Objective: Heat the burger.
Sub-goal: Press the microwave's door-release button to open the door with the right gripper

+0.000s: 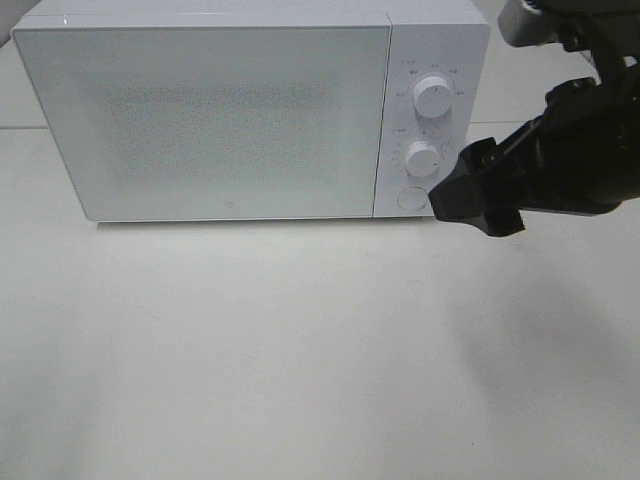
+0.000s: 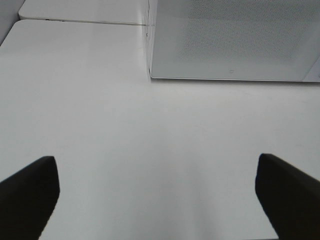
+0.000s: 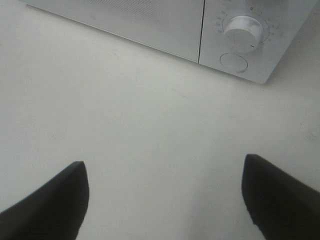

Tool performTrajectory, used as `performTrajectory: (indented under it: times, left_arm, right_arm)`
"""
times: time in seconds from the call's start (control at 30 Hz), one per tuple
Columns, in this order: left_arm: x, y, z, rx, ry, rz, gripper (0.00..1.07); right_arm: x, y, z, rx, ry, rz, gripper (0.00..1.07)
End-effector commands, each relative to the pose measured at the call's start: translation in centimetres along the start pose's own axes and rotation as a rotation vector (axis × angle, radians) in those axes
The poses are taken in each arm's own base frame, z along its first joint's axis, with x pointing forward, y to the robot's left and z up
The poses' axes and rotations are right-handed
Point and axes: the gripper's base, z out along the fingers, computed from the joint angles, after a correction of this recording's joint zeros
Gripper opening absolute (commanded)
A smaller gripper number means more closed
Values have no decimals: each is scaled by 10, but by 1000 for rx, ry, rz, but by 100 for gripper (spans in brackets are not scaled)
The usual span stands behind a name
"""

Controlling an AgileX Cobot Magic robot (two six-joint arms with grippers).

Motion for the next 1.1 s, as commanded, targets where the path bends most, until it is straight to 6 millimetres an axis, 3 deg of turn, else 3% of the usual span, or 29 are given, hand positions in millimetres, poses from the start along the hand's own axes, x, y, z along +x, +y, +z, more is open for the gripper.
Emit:
performTrajectory:
  times: [0.03,0.2,0.27,0.37,0.43,0.57,0.67,0.73,1.1]
  left_arm:
    - [1,0,-2,-1,-21,0,100]
    - [1,0,-2,-1,-21,0,100]
    - [1,0,-2,-1,-21,0,100]
    - [1,0,-2,-1,-21,0,100]
    - [1,0,-2,-1,-21,0,100]
    - [1,0,-2,-1,-21,0,100]
    - [1,0,-2,-1,-21,0,100]
    - [1,0,-2,-1,-21,0,100]
    - [1,0,-2,-1,-21,0,100]
  right_arm:
    - [6,-2,-25,15,28,-38,79]
    - [14,-2,-47,14,33,-38,78]
    - [23,-2,-68,15,46,-40,77]
    - [31,-3,-85,18,45,-44,76]
    - [34,-3,-89,23,43,-48,76]
    - [48,-4,-120,20,-25,-48,76]
    - [51,-4,-127,19,-46,-48,77]
    - [61,-8,-144,40,-103,-13,76]
    - [108,-15,-175,205,-203,92,76]
